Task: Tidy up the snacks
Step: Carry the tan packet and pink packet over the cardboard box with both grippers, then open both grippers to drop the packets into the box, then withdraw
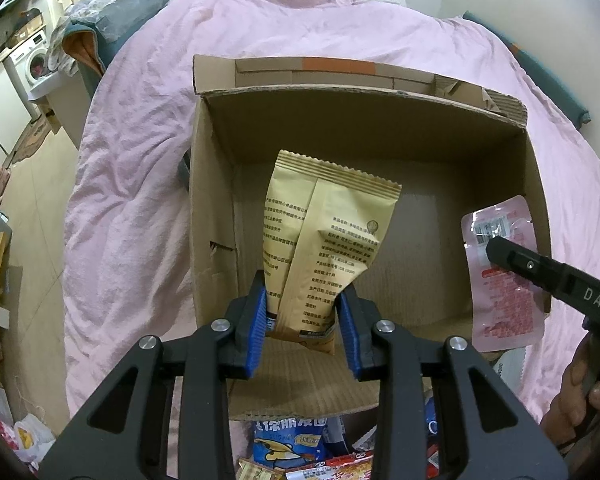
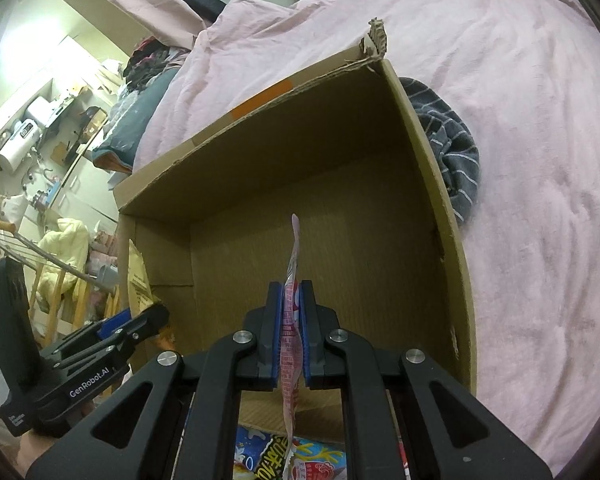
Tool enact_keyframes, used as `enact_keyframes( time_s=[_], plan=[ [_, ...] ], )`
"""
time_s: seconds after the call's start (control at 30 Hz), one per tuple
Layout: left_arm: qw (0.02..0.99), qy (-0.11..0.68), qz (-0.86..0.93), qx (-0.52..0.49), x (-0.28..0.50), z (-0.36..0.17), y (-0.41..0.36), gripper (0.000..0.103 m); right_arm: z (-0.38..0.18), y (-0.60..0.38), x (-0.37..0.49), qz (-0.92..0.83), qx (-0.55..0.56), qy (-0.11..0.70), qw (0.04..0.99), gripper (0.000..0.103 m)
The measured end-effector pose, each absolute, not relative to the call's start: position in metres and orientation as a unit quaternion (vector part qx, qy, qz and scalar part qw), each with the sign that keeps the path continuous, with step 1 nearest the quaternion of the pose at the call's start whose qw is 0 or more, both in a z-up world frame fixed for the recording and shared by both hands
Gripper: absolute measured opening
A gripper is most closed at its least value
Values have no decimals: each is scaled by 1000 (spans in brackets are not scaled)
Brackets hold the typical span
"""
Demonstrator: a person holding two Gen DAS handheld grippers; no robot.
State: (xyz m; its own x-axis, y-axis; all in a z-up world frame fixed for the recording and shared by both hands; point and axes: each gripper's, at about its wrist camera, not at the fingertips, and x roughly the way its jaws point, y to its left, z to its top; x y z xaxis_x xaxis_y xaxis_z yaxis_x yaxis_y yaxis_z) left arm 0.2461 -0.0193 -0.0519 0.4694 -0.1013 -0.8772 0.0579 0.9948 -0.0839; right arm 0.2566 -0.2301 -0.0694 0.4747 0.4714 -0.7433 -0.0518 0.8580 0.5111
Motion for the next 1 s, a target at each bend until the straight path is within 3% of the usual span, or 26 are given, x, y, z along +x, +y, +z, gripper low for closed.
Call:
enact_keyframes(
  time_s=[0.07, 0.17, 0.3, 0.47, 0.53, 0.6, 0.63, 1.0],
  plan=[
    [857, 513, -43, -22, 245, -52, -19, 33, -70, -230, 257, 158, 216, 487, 831, 9],
    [861, 506, -42, -24, 243, -50, -18, 57, -70, -229, 257, 158, 218, 487, 831, 9],
    [869, 492, -44, -25, 240, -44, -18, 72, -70, -230, 257, 158, 222, 486, 830, 12],
    [877, 479, -49, -15, 239, -39, -20, 73, -66, -233, 257, 155, 220, 479, 836, 15],
    [877, 476, -53, -17, 238, -38, -19, 73, -65, -234, 256, 151, 218, 477, 838, 29],
    [879, 474, -53, -19, 238, -37, -18, 73, -64, -236, 255, 148, 224, 472, 840, 62],
    [879, 473, -52, -20, 238, -36, -18, 73, -62, -238, 253, 148, 228, 466, 842, 67],
    [889, 455, -45, -37, 235, -23, -5, 73, -47, -237, 251, 153, 218, 448, 854, 69]
  ],
)
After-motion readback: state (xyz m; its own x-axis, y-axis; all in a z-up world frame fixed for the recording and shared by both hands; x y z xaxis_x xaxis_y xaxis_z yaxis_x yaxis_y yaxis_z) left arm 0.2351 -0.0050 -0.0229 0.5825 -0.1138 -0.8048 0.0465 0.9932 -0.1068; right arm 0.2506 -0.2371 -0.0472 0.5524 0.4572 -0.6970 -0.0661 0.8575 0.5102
